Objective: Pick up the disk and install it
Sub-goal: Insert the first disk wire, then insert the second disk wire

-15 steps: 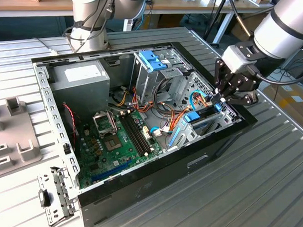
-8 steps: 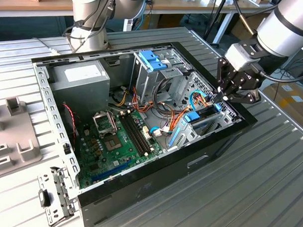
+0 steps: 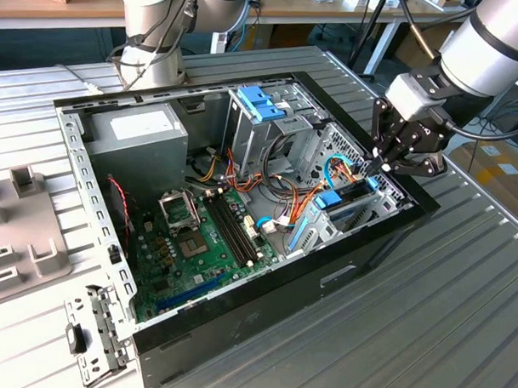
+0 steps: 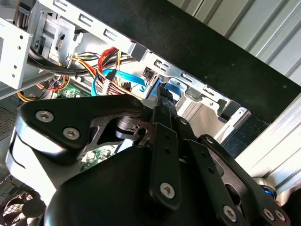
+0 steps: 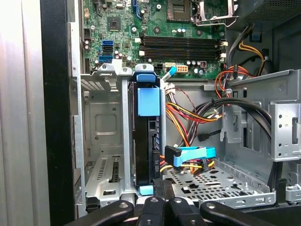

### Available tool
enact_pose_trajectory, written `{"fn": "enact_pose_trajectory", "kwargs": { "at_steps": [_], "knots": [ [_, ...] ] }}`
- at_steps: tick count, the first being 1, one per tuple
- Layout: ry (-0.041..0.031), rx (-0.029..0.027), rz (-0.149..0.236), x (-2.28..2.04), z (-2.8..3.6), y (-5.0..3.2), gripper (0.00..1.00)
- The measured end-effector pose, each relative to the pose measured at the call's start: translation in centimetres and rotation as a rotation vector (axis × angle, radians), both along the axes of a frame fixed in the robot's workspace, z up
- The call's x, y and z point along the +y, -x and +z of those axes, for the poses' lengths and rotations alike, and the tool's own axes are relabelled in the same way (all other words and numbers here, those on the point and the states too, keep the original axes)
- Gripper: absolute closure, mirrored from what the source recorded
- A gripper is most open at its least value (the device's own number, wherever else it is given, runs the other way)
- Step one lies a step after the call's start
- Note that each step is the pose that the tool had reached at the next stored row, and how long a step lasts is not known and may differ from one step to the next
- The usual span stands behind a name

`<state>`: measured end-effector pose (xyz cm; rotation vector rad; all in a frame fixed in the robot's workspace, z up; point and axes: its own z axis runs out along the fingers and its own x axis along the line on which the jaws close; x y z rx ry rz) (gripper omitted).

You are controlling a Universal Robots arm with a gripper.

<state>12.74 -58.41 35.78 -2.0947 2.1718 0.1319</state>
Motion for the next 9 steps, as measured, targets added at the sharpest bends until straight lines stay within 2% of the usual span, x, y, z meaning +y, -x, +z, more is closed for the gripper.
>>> {"fn": "enact_pose_trajectory", "kwargs": {
  "at_steps": [7,9],
  "knots": [
    [0.0001,0.0,0.0,0.0,0.0,-0.01,0.89],
    [0.0,0.0,0.0,0.0,0.0,-0.01,0.76]
  ]
}}
